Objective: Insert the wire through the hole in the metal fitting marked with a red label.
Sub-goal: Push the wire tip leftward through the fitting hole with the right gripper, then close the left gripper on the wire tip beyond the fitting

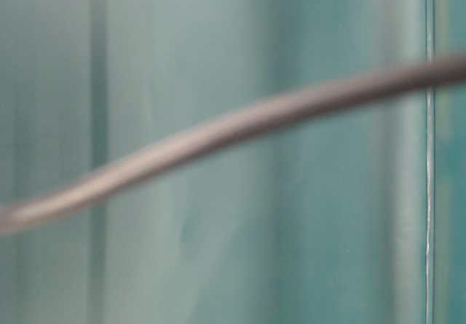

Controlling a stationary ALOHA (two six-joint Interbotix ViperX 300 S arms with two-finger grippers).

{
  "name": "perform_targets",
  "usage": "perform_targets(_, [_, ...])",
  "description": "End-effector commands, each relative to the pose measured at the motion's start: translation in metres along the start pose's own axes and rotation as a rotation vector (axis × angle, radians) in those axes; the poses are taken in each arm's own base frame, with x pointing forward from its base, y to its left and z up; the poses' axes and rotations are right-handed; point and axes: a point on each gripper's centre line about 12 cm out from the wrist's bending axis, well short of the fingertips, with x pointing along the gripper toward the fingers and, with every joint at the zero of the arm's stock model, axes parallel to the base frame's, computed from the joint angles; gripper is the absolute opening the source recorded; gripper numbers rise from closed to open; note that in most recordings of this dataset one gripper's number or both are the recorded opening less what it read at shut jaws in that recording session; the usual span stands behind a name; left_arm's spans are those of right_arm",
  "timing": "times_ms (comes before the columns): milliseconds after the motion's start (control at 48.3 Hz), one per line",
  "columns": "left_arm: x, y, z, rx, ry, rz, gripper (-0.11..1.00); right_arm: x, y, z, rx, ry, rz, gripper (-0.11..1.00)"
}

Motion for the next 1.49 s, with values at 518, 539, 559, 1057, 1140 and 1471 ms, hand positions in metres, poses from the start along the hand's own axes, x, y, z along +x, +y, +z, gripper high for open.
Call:
perform_targets(518, [0.007,-0.001,0.012,0.0,-0.031,-0.001,0.69,0.015,0.004,0.016,-0.013,-0.053,0.025,-0.01])
perform_targets(539, [0.006,0.0,0.011,0.0,-0.029,0.001,0.69,0.016,0.004,0.016,-0.014,-0.055,0.028,-0.01])
perform_targets(559, [0.007,0.0,0.011,0.0,-0.029,0.001,0.69,0.016,0.004,0.016,-0.015,-0.052,0.028,-0.01])
perform_targets(1057, [0.016,0.001,0.018,-0.006,-0.036,0.008,0.69,0.026,0.005,0.02,-0.033,-0.059,0.045,-0.01])
perform_targets(1140, [0.022,0.001,0.022,-0.007,-0.029,0.009,0.69,0.027,0.005,0.019,-0.033,-0.052,0.045,-0.01])
perform_targets(1471, [0.042,0.003,0.031,-0.013,0.023,0.02,0.69,0.027,0.003,0.018,-0.034,-0.045,0.041,-0.01])
